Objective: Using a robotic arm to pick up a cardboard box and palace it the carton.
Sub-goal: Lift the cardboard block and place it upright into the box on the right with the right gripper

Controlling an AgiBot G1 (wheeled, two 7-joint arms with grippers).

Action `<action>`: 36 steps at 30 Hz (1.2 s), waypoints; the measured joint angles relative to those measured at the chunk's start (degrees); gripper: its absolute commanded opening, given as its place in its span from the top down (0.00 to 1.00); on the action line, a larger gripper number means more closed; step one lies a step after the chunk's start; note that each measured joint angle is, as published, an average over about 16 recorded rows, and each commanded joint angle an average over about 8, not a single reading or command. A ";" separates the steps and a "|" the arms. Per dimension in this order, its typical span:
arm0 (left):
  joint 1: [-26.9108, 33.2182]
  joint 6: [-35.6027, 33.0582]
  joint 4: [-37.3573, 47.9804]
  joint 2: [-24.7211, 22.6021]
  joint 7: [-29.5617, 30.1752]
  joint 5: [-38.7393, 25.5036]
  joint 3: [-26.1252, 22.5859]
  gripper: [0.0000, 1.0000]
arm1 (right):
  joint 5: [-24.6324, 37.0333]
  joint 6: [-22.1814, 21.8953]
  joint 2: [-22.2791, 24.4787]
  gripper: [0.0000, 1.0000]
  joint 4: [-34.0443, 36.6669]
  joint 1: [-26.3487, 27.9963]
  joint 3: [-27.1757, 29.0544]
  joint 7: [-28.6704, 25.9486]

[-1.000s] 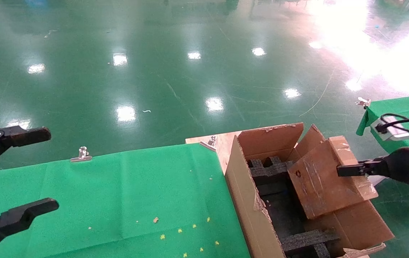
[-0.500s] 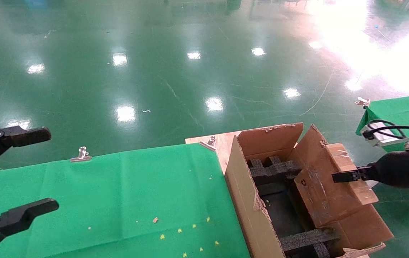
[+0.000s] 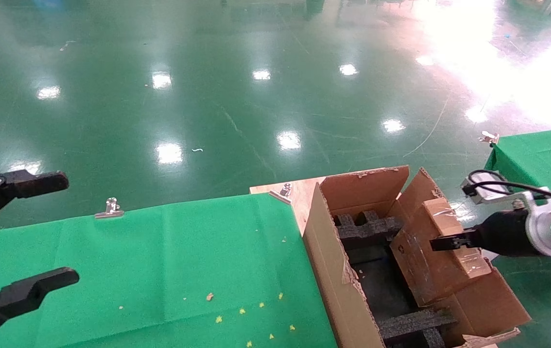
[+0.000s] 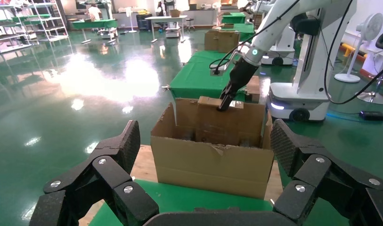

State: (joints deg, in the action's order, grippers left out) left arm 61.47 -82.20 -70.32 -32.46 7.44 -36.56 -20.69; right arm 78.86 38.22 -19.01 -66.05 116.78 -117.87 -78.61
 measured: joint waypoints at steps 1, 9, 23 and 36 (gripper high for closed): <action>0.00 0.00 0.00 0.00 0.00 0.00 0.00 0.00 | 0.00 -0.55 -0.30 1.00 0.17 -0.46 -0.13 -0.27; 0.00 0.00 0.00 0.00 0.00 0.00 0.00 0.00 | -1.15 -4.31 -2.97 1.00 2.55 -4.63 -0.88 -1.02; 0.00 0.00 0.00 0.00 0.00 0.00 0.00 0.00 | -7.05 -7.70 -8.34 1.00 10.05 -13.32 -0.49 3.15; 0.00 0.00 0.00 0.00 0.00 0.00 0.00 0.00 | -14.00 -7.05 -12.98 0.97 19.29 -19.89 2.35 10.94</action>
State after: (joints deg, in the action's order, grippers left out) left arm 61.47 -82.20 -70.32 -32.46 7.44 -36.56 -20.69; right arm 64.87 31.17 -31.99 -46.76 96.88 -115.52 -67.67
